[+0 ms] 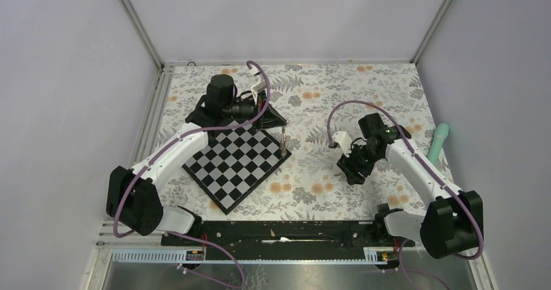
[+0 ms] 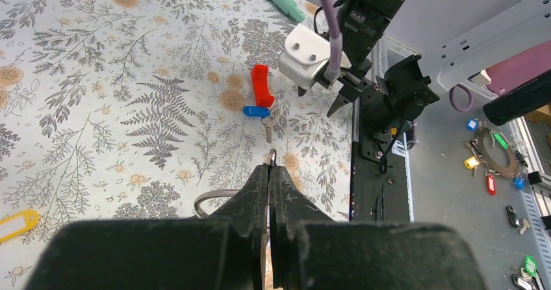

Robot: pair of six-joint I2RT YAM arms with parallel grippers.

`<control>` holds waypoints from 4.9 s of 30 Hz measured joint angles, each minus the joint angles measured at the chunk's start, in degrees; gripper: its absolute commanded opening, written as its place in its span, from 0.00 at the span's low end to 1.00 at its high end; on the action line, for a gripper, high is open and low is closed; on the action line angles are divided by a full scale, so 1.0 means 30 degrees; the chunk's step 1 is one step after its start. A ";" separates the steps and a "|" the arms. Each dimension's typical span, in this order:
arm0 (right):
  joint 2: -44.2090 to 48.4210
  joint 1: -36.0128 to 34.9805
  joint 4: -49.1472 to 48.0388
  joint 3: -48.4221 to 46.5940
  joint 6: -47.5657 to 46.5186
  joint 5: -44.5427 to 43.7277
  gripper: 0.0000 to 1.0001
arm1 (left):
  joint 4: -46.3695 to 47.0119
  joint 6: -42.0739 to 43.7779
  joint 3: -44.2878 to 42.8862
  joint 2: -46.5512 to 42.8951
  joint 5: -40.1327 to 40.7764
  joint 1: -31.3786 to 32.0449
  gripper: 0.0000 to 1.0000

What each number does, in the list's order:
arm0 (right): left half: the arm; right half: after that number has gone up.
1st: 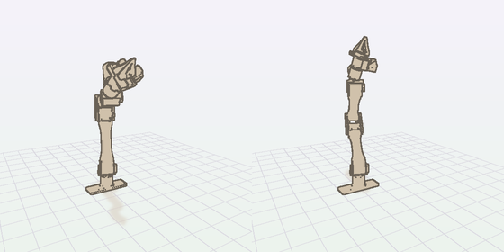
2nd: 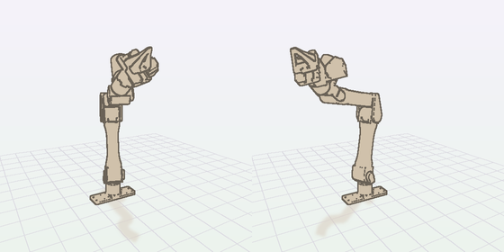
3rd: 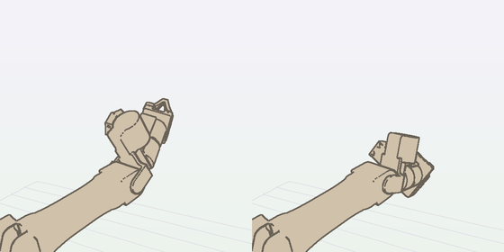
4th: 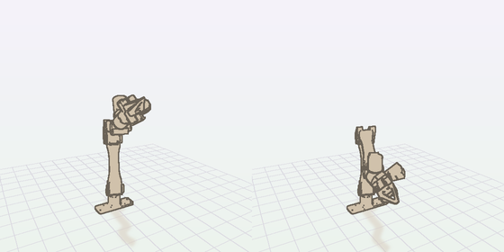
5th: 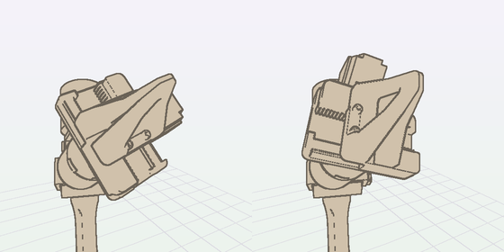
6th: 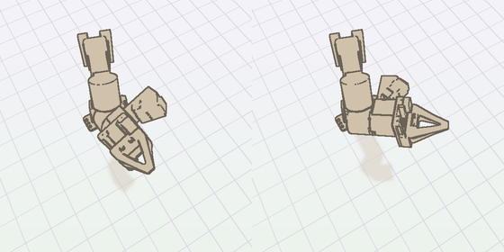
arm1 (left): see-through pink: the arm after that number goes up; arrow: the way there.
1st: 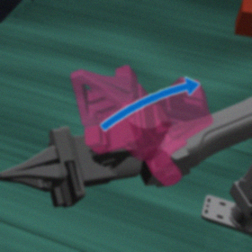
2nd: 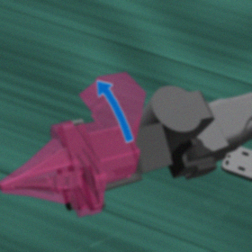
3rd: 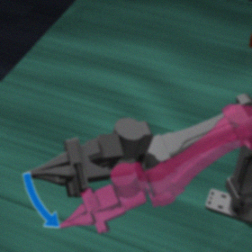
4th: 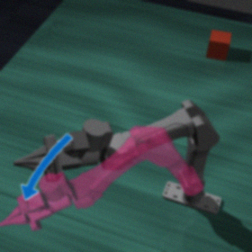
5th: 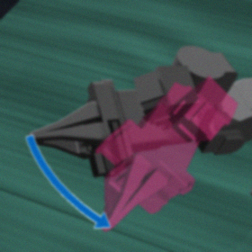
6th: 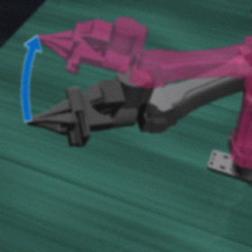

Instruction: Put the keys on the keyring

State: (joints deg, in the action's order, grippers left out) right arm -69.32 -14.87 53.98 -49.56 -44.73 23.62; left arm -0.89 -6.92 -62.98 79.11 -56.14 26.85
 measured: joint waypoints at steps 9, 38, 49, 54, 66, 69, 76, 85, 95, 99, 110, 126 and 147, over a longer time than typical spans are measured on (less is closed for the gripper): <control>-0.2157 0.0000 -0.0240 0.0707 -0.1996 -0.1596 0.57 | -0.0022 0.0007 0.0000 0.0000 -0.0087 0.0000 0.00; -0.7227 -0.0044 -0.5064 -0.0175 -0.0058 0.1639 0.52 | -0.0991 0.0291 -0.0612 0.0000 -0.0576 0.0000 0.00; -0.6863 -0.0044 -0.6382 -0.1290 0.1399 0.3111 0.53 | -0.1122 0.0393 -0.0641 0.0000 -0.0656 0.0000 0.00; -0.6331 -0.0044 -0.5501 -0.1647 -0.0335 0.1829 0.53 | -0.1377 0.0546 -0.0780 0.0007 -0.0750 0.0000 0.00; -0.8255 -0.0685 -0.2499 -0.3191 -0.6047 -0.0896 0.59 | -0.3614 0.2528 -0.1770 0.0517 -0.1392 0.0000 0.00; -0.8655 -0.1086 -0.2448 -0.3191 -0.6856 -0.1457 0.59 | -0.3956 0.2783 -0.1909 0.0765 -0.1676 -0.0036 0.00; -0.8735 -0.1851 -0.2871 -0.2841 -0.8466 -0.2594 0.55 | -0.4408 0.2951 -0.1974 0.1049 -0.2390 -0.0364 0.00; -0.8881 -0.2426 -0.3657 -0.2200 -0.9610 -0.3577 0.41 | -0.4422 0.3024 -0.1974 0.1086 -0.2652 -0.0692 0.00; -0.8816 -0.2987 -0.4291 -0.2018 -0.9704 -0.4226 0.17 | -0.4430 0.3147 -0.1974 0.1180 -0.2732 -0.0750 0.00; -0.8735 -0.3016 -0.4167 -0.1996 -0.9530 -0.4240 0.04 | -0.4415 0.3162 -0.1974 0.1188 -0.2761 -0.0750 0.00; -0.7650 -0.3031 -0.3643 -0.1989 -0.7249 -0.3330 0.00 | -0.4401 0.3155 -0.1974 0.1188 -0.2798 -0.0772 0.00; -0.4211 -0.3024 -0.5355 -0.0750 -0.2477 -0.1464 0.00 | -0.3555 0.2608 -0.1967 0.1188 -0.2616 -0.0860 0.00; -0.8058 -0.2987 -0.7992 -0.0699 0.0262 0.0393 0.06 | -0.2820 0.2346 -0.1304 0.1013 -0.2397 -0.0882 0.00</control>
State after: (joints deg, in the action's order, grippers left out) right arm -93.49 -23.83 30.00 -51.66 -43.94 24.80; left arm -9.34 0.12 -66.89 82.15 -63.33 24.21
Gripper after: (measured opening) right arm 0.074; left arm 0.013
